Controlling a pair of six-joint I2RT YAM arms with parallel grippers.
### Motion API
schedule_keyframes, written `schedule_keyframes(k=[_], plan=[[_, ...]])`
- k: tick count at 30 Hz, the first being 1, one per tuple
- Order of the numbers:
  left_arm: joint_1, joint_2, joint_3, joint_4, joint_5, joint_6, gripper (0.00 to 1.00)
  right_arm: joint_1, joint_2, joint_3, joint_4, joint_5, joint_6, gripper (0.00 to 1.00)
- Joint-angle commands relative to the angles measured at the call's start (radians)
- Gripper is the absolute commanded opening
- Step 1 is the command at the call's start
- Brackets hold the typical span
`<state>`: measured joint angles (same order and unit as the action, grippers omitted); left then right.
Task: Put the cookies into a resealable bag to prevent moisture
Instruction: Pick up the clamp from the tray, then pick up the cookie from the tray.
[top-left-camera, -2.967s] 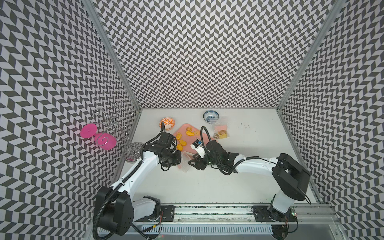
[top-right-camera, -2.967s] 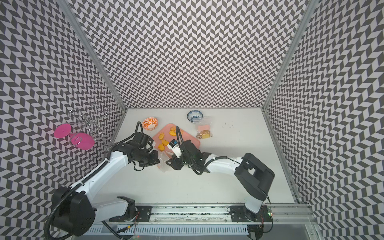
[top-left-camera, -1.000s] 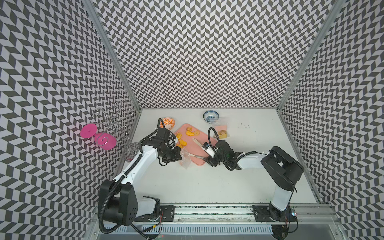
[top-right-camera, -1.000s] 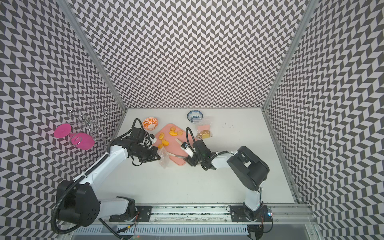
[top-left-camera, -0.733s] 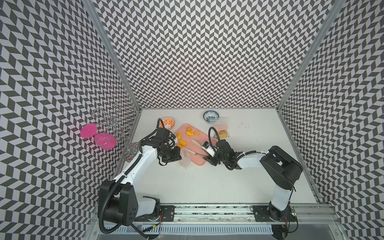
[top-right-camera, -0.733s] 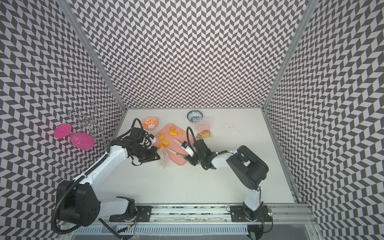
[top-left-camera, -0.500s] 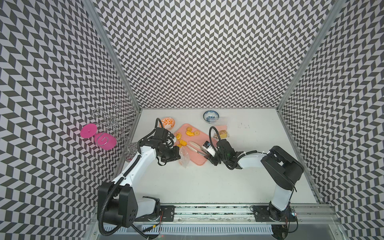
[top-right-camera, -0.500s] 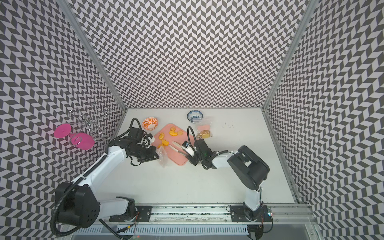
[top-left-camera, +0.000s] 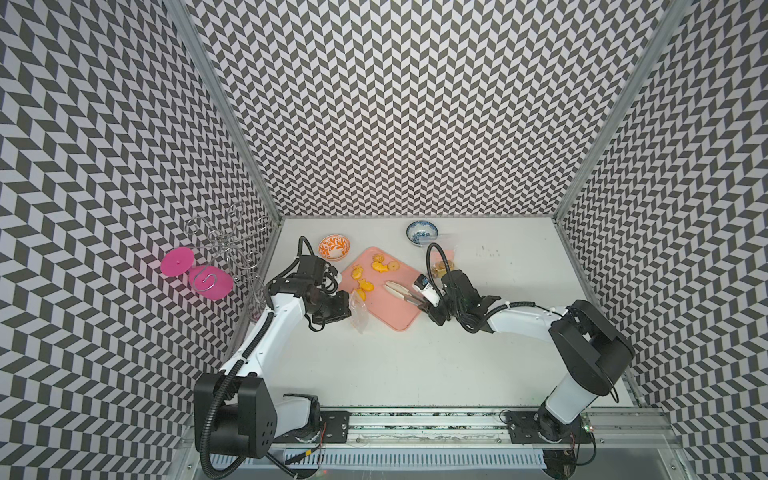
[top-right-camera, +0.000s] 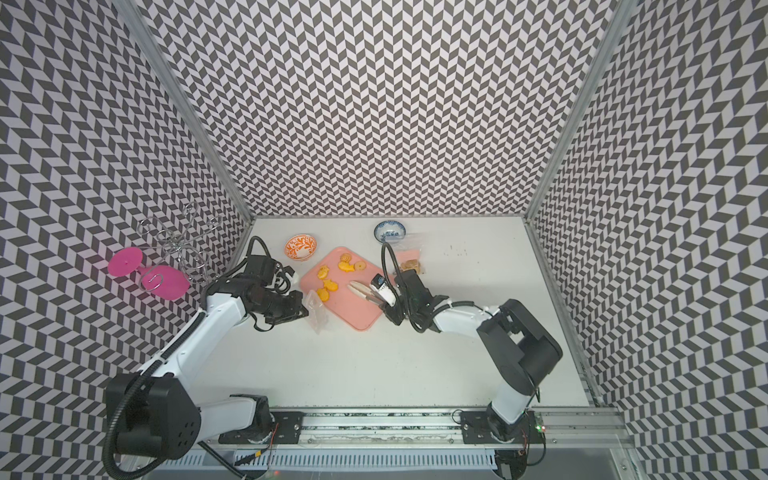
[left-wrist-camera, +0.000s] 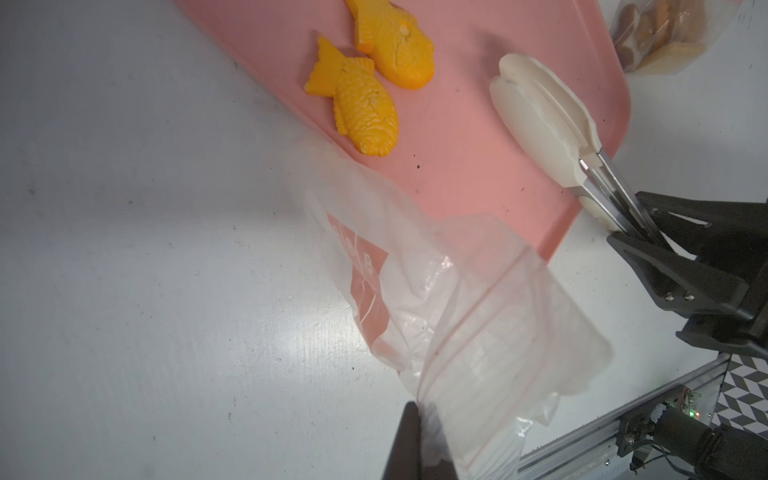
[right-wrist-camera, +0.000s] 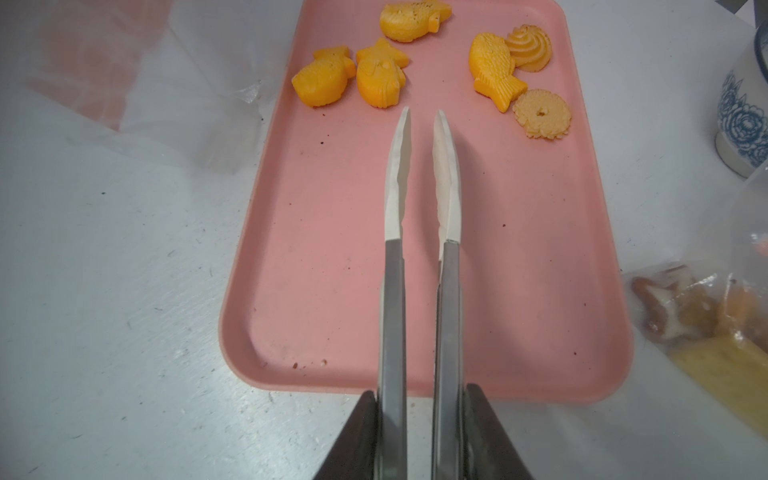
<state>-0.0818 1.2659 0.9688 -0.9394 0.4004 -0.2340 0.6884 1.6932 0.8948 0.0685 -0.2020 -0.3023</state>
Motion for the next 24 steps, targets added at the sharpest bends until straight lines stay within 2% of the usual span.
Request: schedule_keyframes(k=[1, 13, 24], plan=[[0.016, -0.022, 0.003, -0.019, -0.030, 0.022, 0.00, -0.003, -0.002, 0.077, -0.015, -0.030, -0.061, 0.34], [0.023, -0.026, 0.005, -0.017, -0.038, 0.022, 0.00, 0.023, 0.173, 0.307, -0.171, -0.063, -0.199, 0.43], [0.022, -0.029, -0.004, -0.015, -0.031, 0.028, 0.00, 0.037, 0.229, 0.370, -0.180, -0.118, -0.193, 0.44]])
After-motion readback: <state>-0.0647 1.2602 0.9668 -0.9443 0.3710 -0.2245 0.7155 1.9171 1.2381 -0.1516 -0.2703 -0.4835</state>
